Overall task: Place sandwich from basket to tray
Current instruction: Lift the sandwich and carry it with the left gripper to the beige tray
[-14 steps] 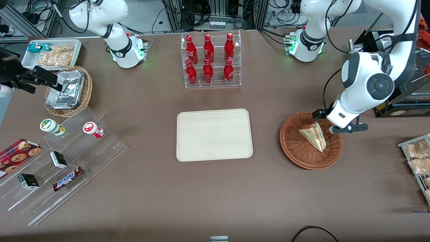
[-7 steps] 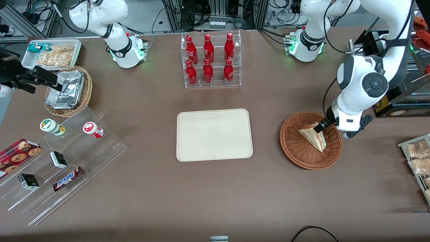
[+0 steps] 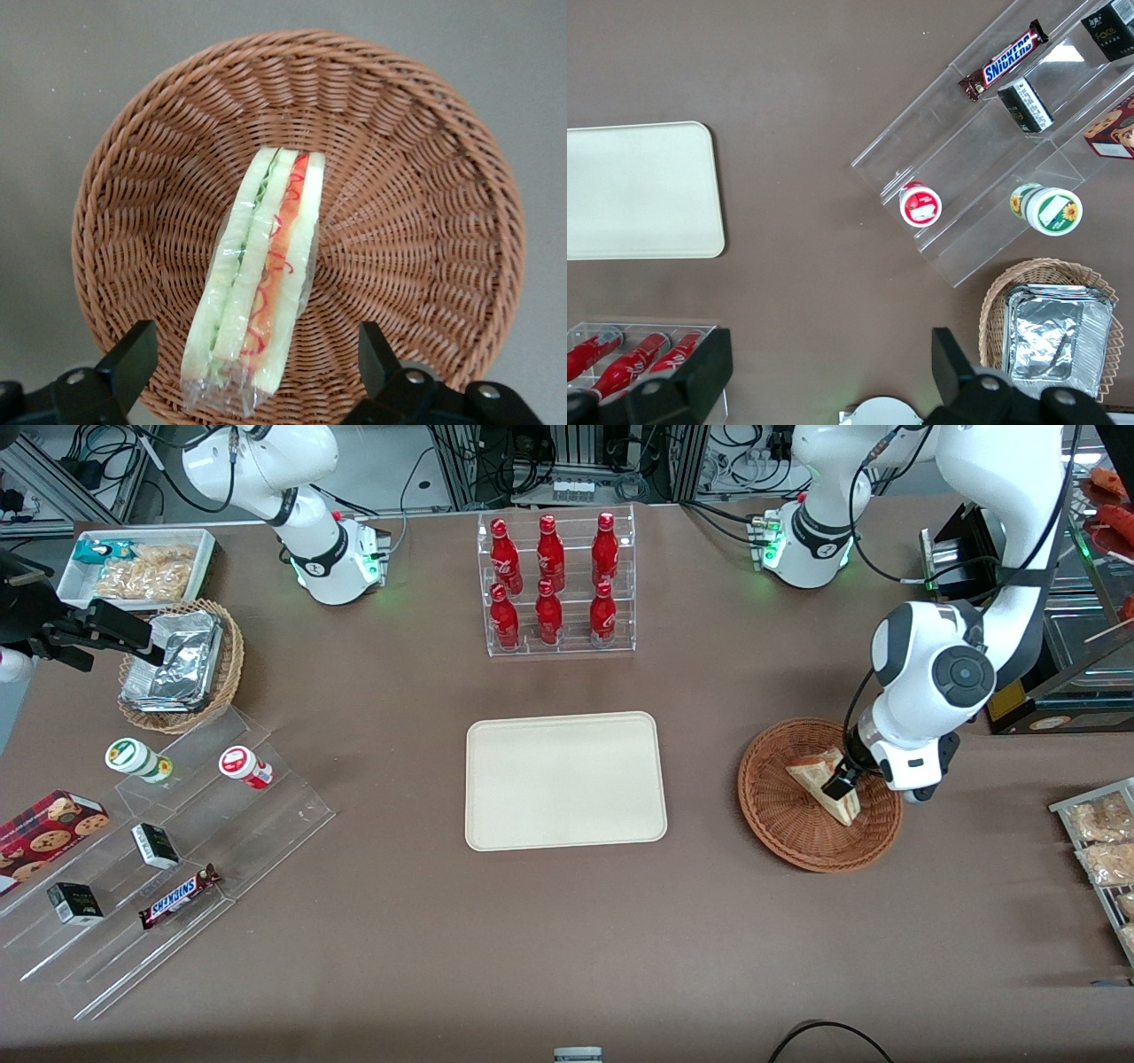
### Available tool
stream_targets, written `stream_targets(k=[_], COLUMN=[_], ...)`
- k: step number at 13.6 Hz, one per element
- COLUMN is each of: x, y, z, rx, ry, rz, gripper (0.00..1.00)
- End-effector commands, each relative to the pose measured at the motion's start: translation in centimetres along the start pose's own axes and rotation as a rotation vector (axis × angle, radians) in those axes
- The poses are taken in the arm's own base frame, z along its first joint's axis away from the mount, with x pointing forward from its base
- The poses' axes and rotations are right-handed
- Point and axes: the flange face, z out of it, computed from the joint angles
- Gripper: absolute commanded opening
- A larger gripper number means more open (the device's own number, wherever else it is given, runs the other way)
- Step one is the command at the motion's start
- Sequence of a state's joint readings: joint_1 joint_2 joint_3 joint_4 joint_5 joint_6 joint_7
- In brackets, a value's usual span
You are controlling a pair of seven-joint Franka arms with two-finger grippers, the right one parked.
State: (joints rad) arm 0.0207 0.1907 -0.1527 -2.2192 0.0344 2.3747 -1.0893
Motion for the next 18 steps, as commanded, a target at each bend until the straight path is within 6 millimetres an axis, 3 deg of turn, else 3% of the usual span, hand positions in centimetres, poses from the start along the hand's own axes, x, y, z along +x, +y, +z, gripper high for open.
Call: stream_targets(k=[1, 6, 8, 9, 10, 15, 18], x=[-0.3, -0.4, -0.3, -0.2, 0.1, 1.9, 1.3], y=[0.3, 0.0, 0.1, 0.1, 0.5, 2.1, 3.3], z=[2.1, 4.2, 3.9, 3.6, 2.9, -2.5, -5.0], rx=[0.013, 0.047, 0.047, 0.049, 0.047, 0.149, 0.181], ry=[-0.02, -0.045, -0.044, -0.044, -0.04, -0.11, -0.149], rz=[-0.024, -0.027, -0.01, -0.003, 0.022, 0.181, 0.352], gripper=[1.0, 0.99, 0.47, 0.15, 0.09, 0.06, 0.06])
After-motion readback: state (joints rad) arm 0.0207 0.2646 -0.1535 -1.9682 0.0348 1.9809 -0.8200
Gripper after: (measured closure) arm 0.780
